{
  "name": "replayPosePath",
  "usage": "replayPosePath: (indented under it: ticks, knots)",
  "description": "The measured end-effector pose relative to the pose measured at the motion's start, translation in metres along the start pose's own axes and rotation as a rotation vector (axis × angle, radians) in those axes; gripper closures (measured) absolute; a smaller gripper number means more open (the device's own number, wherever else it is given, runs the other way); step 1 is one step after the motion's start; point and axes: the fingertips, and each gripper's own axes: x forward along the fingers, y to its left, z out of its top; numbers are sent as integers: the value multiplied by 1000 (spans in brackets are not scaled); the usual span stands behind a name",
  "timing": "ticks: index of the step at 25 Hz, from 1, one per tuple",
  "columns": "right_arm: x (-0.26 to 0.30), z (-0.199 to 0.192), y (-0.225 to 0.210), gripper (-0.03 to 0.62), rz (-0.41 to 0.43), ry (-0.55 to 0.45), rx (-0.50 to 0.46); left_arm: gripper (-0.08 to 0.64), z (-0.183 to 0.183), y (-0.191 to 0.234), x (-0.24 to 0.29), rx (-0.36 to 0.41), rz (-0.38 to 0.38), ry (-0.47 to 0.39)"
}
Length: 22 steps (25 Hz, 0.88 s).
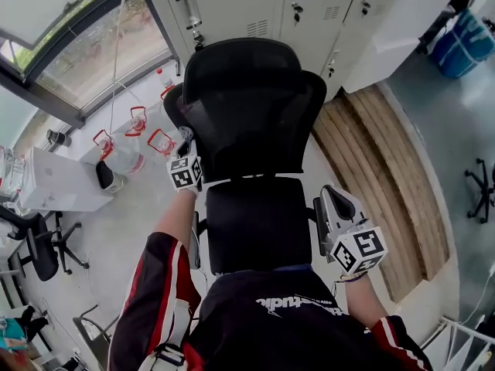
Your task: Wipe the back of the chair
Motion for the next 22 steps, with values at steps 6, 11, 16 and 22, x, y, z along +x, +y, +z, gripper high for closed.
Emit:
replayPosePath:
  ticks: [6,11,16,22]
  knots:
    - [-13,1,-14,578,-27,-22,16,503,8,-53,14,0,-74,-5]
    - [-26,3,-32,578,-58,-46,32,503,14,-102,29,17,-134,-4]
    - [-40,5,-51,578,-106,-64,43,503,18,-158,43,45,-213,4]
    - [-72,0,-77,578,-191,-82,70,503,14,-241,65,87,-331,19]
